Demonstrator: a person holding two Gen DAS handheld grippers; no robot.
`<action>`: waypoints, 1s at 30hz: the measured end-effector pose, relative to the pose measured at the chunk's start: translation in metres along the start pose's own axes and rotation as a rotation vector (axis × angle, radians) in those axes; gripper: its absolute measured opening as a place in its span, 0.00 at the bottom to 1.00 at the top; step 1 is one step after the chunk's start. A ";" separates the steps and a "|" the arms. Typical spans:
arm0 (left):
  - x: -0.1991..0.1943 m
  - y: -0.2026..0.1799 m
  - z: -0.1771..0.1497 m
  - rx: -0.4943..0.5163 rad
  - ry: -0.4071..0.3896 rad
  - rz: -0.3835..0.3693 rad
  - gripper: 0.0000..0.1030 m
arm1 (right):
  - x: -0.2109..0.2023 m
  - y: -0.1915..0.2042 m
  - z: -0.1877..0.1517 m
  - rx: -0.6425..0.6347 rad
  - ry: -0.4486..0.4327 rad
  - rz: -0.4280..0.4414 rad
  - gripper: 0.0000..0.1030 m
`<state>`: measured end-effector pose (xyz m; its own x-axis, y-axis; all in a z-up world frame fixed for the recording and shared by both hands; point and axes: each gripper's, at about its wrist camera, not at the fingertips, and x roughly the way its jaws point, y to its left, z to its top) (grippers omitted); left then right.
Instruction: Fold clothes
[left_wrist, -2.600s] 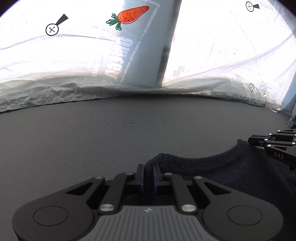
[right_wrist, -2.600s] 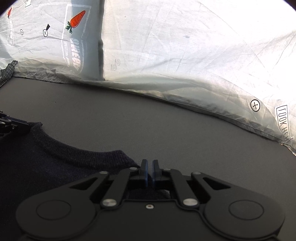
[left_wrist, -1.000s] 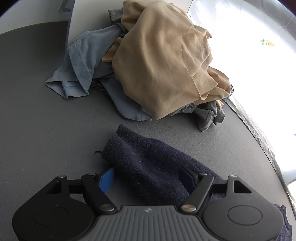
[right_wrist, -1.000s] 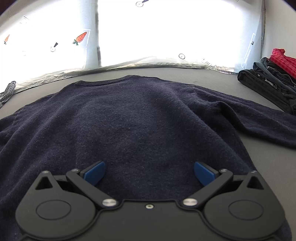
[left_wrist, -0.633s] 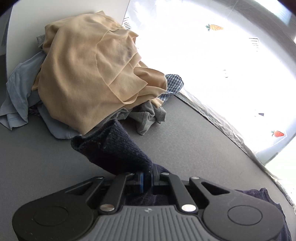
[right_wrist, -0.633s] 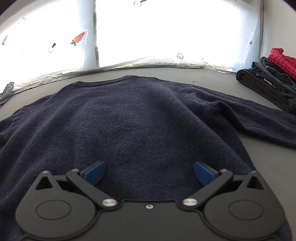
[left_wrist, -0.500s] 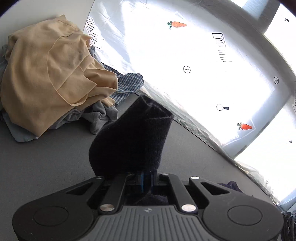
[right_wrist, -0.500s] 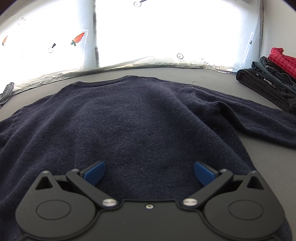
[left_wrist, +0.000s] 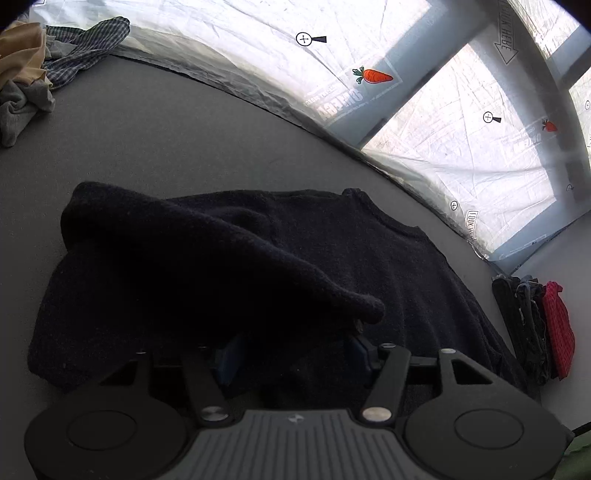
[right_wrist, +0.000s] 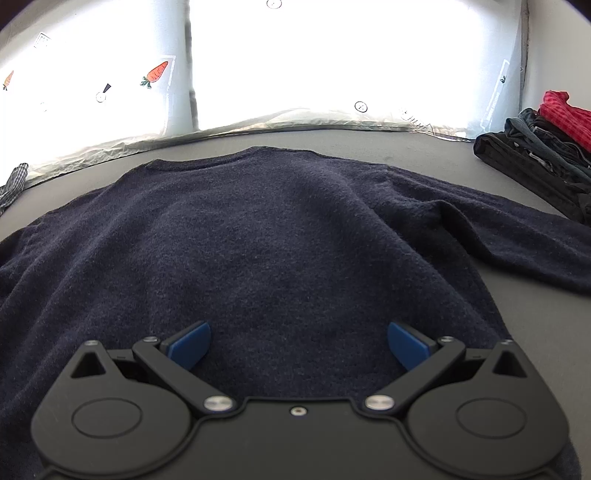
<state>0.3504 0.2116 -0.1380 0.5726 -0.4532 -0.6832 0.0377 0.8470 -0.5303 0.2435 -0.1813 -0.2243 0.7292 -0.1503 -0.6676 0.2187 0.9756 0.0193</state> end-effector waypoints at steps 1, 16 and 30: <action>-0.006 -0.002 0.000 -0.002 -0.011 -0.010 0.60 | 0.001 -0.001 0.005 0.008 0.029 0.005 1.00; -0.064 0.057 0.007 -0.245 -0.139 0.328 0.68 | 0.031 0.036 0.069 0.529 0.251 0.783 0.24; -0.043 0.077 -0.005 -0.306 -0.022 0.336 0.69 | 0.064 0.164 0.071 0.338 0.501 0.940 0.27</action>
<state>0.3244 0.2951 -0.1524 0.5287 -0.1583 -0.8339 -0.3951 0.8236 -0.4068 0.3725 -0.0419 -0.2107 0.3705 0.7804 -0.5038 -0.0617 0.5618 0.8249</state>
